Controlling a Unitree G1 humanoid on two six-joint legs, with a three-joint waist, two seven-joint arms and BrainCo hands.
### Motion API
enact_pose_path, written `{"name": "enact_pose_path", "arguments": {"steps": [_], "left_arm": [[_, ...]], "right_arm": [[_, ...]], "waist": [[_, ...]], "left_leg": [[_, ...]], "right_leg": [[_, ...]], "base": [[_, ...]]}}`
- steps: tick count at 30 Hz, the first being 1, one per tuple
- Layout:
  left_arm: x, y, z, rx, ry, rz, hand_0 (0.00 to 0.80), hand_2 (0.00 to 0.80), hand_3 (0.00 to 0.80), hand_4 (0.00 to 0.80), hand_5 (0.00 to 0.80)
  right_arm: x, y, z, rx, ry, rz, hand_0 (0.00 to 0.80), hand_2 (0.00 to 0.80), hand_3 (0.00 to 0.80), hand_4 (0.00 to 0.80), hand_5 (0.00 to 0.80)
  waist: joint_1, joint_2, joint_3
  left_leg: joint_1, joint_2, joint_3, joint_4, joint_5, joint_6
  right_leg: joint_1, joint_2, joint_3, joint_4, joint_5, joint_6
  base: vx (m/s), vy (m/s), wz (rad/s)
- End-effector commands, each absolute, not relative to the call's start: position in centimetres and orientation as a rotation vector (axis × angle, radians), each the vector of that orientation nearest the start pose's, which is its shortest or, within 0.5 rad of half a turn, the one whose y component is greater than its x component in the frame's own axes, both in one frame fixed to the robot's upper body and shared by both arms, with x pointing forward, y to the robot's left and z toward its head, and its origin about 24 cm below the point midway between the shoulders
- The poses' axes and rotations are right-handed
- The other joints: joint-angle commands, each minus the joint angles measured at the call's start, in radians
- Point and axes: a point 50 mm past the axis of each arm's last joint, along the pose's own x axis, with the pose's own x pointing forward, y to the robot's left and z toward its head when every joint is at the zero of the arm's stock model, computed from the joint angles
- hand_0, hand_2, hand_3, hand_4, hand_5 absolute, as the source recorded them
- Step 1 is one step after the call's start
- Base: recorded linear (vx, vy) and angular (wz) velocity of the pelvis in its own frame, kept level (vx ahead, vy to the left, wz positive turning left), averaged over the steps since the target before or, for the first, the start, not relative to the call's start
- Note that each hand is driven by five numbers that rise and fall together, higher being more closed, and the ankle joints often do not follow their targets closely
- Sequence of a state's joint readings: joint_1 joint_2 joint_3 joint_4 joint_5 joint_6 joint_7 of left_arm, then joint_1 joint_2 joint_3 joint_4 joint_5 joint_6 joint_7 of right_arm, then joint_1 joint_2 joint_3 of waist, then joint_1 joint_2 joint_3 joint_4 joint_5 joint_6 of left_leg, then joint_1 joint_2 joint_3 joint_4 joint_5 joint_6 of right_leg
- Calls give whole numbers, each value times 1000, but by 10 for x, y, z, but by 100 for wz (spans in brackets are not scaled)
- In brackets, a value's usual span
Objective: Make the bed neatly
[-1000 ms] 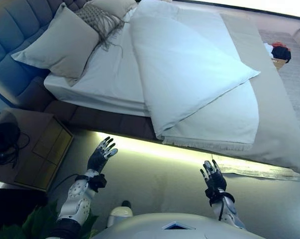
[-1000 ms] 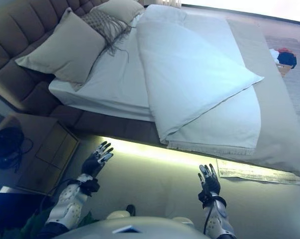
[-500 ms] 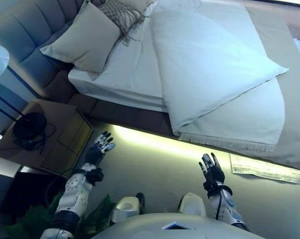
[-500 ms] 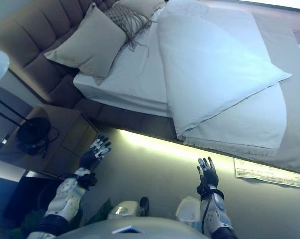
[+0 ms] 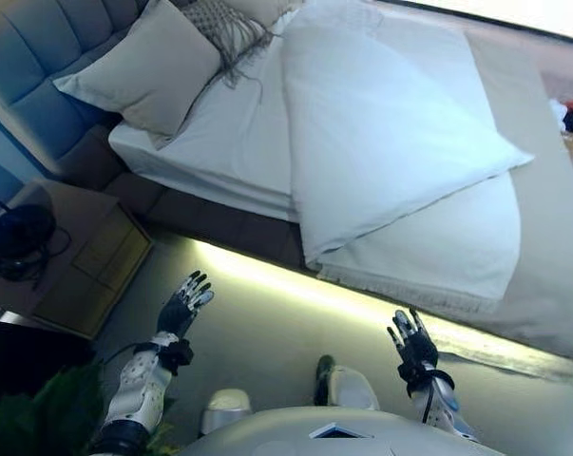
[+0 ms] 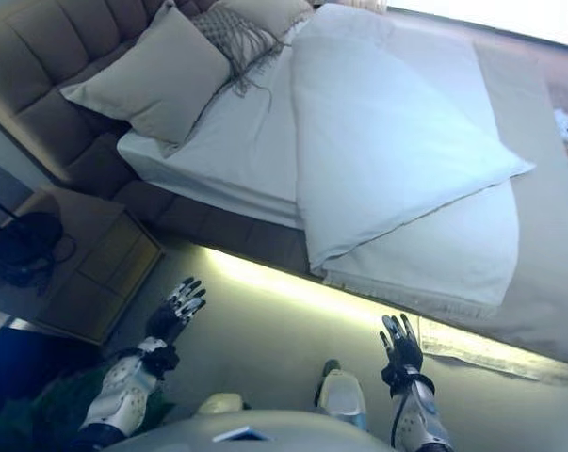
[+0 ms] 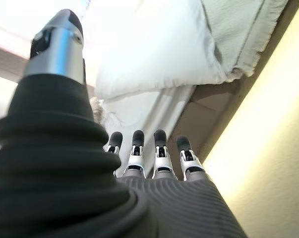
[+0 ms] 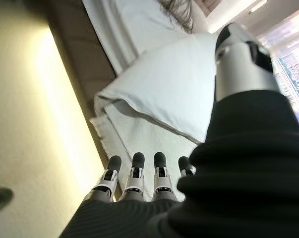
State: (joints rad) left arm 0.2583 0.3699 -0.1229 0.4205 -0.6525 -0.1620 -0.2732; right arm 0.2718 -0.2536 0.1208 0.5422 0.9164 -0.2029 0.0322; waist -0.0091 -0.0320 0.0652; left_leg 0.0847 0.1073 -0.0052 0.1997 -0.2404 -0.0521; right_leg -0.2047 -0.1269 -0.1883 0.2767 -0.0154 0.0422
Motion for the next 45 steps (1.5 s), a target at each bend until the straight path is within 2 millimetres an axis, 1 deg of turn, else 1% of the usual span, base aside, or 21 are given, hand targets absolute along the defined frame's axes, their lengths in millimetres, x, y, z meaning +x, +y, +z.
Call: {"name": "enact_pose_path", "arguments": {"steps": [1,4,5,6,7,10,12,14,17,20,26,27,30,31,34,36,38,39,41,44,45], "left_arm": [[175,234,-42,-303,284,-85,0,0,0,0,0],[180,226,-40,-313,250,-72,0,0,0,0,0],[182,224,-40,-317,245,-69,0,0,0,0,0],[184,220,-39,-321,239,-77,0,0,0,0,0],[186,217,-39,-318,236,-88,0,0,0,0,0],[191,212,-37,-295,239,-110,0,0,0,0,0],[198,212,-36,-300,240,-109,0,0,0,0,0],[200,210,-37,-304,247,-101,0,0,0,0,0],[197,213,-42,-304,263,-83,0,0,0,0,0],[186,217,-47,-296,287,-71,0,0,0,0,0],[180,224,-48,-293,303,-68,0,0,0,0,0],[182,224,-49,-293,302,-65,0,0,0,0,0],[183,228,-48,-265,310,-59,0,0,0,0,0],[182,230,-48,-254,313,-63,0,0,0,0,0],[181,227,-44,-238,310,-101,0,0,0,0,0],[182,223,-42,-214,306,-134,0,0,0,0,0],[187,220,-40,-203,299,-143,0,0,0,0,0],[191,219,-37,-196,286,-149,0,0,0,0,0],[196,216,-32,-194,266,-145,0,0,0,0,0],[204,217,-26,-182,241,-131,0,0,0,0,0],[206,219,-24,-170,230,-125,0,0,0,0,0]], "right_arm": [[153,-225,-84,575,461,-320,0,0,0,0,0],[160,-231,-81,554,444,-299,0,0,0,0,0],[161,-232,-81,547,441,-299,0,0,0,0,0],[163,-232,-80,548,434,-306,0,0,0,0,0],[165,-232,-79,559,420,-304,0,0,0,0,0],[167,-228,-77,568,408,-302,0,0,0,0,0],[165,-227,-76,563,421,-312,0,0,0,0,0],[161,-227,-77,564,429,-310,0,0,0,0,0],[151,-226,-79,578,436,-302,0,0,0,0,0],[146,-227,-81,600,448,-302,0,0,0,0,0],[138,-223,-90,585,492,-283,0,0,0,0,0],[141,-220,-90,582,486,-279,0,0,0,0,0],[145,-210,-88,591,477,-275,0,0,0,0,0],[146,-206,-87,595,479,-273,0,0,0,0,0],[150,-192,-81,603,456,-262,0,0,0,0,0],[149,-188,-78,615,438,-277,0,0,0,0,0],[145,-187,-79,613,446,-286,0,0,0,0,0],[143,-188,-80,604,452,-286,0,0,0,0,0],[140,-192,-82,600,455,-290,0,0,0,0,0],[142,-202,-83,604,443,-289,0,0,0,0,0],[148,-204,-82,605,442,-285,0,0,0,0,0]], "waist": [[7,-17,-11],[7,-14,-8],[9,-17,-1],[15,-23,10],[18,-25,17],[22,-11,30],[20,9,31],[25,23,36],[48,42,44],[78,59,47],[105,82,40],[111,80,41],[128,70,34],[135,62,27],[159,47,-2],[152,58,-14],[135,66,-17],[120,74,-18],[98,82,-12],[74,79,6],[68,67,16]], "left_leg": [[43,-22,-32,185,243,27],[-50,-56,-26,383,317,28],[-97,-50,-10,441,340,26],[-156,-45,-1,484,336,34],[-186,-39,6,465,328,41],[-188,-27,4,291,361,33],[-199,-4,-16,122,421,12],[-217,5,-29,22,452,-12],[-255,3,-50,-139,502,-39],[-277,-9,-76,-250,535,-43],[-346,-17,-31,-280,507,-39],[-345,-29,-28,-274,476,-28],[-345,-73,-47,-206,444,1],[-347,-93,-49,-182,432,20],[-314,-160,-42,-161,387,84],[-283,-191,-36,-158,362,119],[-251,-208,-30,-143,333,138],[-232,-208,-22,-131,315,145],[-203,-202,-11,-126,304,142],[-150,-189,-11,-130,274,132],[-131,-183,-3,-131,256,124]], "right_leg": [[43,-11,72,-197,155,60],[88,26,63,-186,91,3],[103,35,56,-182,77,-15],[119,37,50,-181,71,-25],[130,39,45,-178,65,-26],[160,56,47,-175,37,-18],[187,75,64,-180,8,-16],[210,78,65,-179,-16,-12],[260,89,74,-181,-53,-8],[311,100,97,-176,-91,-11],[376,95,96,-131,-182,-14],[381,79,93,-118,-191,-3],[397,22,83,-58,-201,35],[398,-6,76,-26,-173,52],[377,-110,52,182,-10,87],[316,-142,60,350,77,86],[244,-169,69,435,97,71],[205,-169,61,424,82,53],[153,-145,50,337,68,37],[84,-120,27,159,85,35],[69,-119,15,79,97,43]], "base": [[283,-364,-6],[223,-309,-13],[169,-275,-34],[163,-232,-30],[175,-164,-17],[215,-17,-1],[237,84,-2],[266,78,4],[326,60,-6],[398,59,-40],[424,131,-26],[464,183,-6],[489,207,-8],[515,236,4],[422,279,-1],[320,295,6],[296,222,22],[253,107,27],[230,-7,14],[194,-122,13],[143,-168,1]]}}
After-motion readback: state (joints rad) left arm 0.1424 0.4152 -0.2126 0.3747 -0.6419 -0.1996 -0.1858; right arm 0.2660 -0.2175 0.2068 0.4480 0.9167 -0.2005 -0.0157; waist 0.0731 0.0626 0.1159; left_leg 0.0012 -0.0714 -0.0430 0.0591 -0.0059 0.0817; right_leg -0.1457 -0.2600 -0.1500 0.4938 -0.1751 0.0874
